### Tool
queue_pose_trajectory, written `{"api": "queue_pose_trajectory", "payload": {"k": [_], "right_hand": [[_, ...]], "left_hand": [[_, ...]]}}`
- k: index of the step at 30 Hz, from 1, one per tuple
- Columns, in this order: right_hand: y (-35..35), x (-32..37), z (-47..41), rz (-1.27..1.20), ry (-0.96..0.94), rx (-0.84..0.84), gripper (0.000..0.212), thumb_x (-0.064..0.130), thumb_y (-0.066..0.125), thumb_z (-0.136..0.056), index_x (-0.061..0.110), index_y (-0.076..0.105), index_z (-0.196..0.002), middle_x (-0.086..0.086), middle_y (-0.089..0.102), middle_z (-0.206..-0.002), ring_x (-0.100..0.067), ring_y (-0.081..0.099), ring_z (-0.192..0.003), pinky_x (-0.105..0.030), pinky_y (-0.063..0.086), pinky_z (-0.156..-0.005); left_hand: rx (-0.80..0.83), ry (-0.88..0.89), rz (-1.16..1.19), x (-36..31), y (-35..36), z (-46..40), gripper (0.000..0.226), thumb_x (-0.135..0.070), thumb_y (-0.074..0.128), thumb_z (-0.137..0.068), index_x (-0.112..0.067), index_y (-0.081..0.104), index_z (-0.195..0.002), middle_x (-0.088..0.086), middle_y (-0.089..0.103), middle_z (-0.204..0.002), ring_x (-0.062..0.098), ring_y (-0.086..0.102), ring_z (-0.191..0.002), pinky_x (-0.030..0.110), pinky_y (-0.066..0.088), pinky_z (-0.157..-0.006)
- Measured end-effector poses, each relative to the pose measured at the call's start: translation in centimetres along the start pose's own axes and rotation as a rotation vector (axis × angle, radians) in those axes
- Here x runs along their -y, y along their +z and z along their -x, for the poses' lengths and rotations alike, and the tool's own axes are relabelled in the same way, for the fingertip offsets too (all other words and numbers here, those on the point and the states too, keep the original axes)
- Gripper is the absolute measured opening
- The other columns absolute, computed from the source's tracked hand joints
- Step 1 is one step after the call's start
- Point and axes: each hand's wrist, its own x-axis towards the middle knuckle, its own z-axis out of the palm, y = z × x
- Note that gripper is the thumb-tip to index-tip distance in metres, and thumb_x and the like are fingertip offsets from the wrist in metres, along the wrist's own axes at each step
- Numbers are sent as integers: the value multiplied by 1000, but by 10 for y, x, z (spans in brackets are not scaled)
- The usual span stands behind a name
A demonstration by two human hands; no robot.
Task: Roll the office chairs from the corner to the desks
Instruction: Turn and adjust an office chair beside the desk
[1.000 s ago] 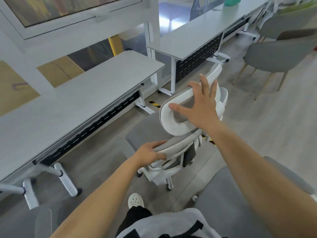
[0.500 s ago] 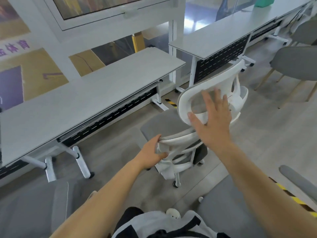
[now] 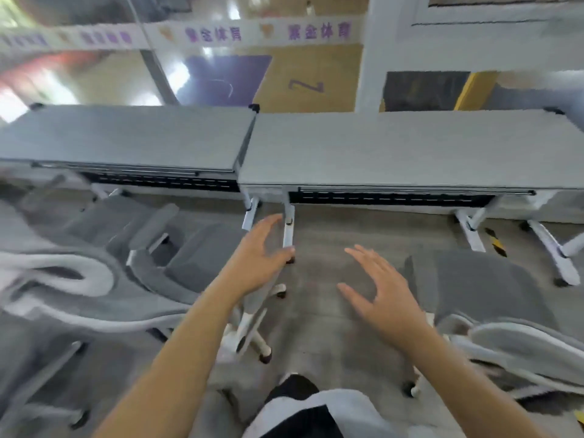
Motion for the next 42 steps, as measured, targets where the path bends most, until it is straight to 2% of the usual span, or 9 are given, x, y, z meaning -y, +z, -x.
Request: {"api": "queue_pose_trajectory", "payload": {"k": [4,8,12,14,17,19,23,29,42], "right_hand": [[51,83,-48,-3,-157,197,61,44,63,-90,34,39,-146,16,33,-154,-3,27,-143,-38,22,-119],[110,169,-83,4,-373,462,75,56,64,-85,38,31,-150,17,27,-157,1,20,-144,-37,20,-121],[172,249,-100,-17,-526,626,91,62,69,-78,41,19,-151,22,19,-157,0,15,-146,-38,19,-121],[202,289,-108,-47,-595,672,98,64,70,-75,41,13,-152,19,16,-159,-6,13,-147,-44,21,-120],[248,348,-125,44,-626,624,108,70,68,-71,35,10,-155,4,20,-161,-20,18,-148,-50,27,-116],[271,377,-140,207,-660,523,102,68,68,-72,30,18,-153,0,41,-150,-27,41,-135,-46,42,-103],[292,388,-155,339,-640,518,84,40,64,-84,37,16,-153,1,58,-132,-31,58,-113,-46,51,-87],[293,390,-170,121,-628,639,81,23,57,-85,34,17,-155,1,60,-130,-27,59,-107,-44,51,-89],[295,387,-225,82,-720,681,89,16,59,-84,26,8,-156,-3,35,-156,-32,52,-125,-44,47,-97]], "left_hand": [[-261,-15,17,35,-126,46,45,-37,65,-90,-48,49,-131,-26,45,-138,-8,42,-119,21,33,-106],[-564,-46,-36,65,-222,105,38,-36,63,-91,-49,53,-126,-35,47,-127,-8,51,-105,5,40,-84],[-966,-133,-94,146,-261,120,47,-28,61,-91,-39,47,-134,-11,30,-151,5,23,-140,35,30,-114],[-1075,-274,-72,199,-268,117,53,-25,57,-92,-29,40,-142,0,27,-155,4,18,-142,24,18,-117],[-881,-521,166,263,-261,117,72,-31,64,-84,-26,32,-149,2,37,-151,16,35,-137,34,31,-114],[-735,-517,305,280,-248,122,82,-31,67,-86,-36,19,-152,-9,34,-152,11,37,-134,27,36,-107],[-767,-559,97,293,-256,128,76,-38,60,-84,-54,16,-145,-3,52,-139,21,52,-122,40,46,-99],[-647,-633,88,308,-287,123,69,-31,60,-92,-62,18,-137,-2,53,-135,21,62,-99,43,53,-88],[-589,-612,245,326,-322,66,61,-23,71,-86,-45,40,-135,-16,50,-138,15,55,-120,48,48,-101]]}}
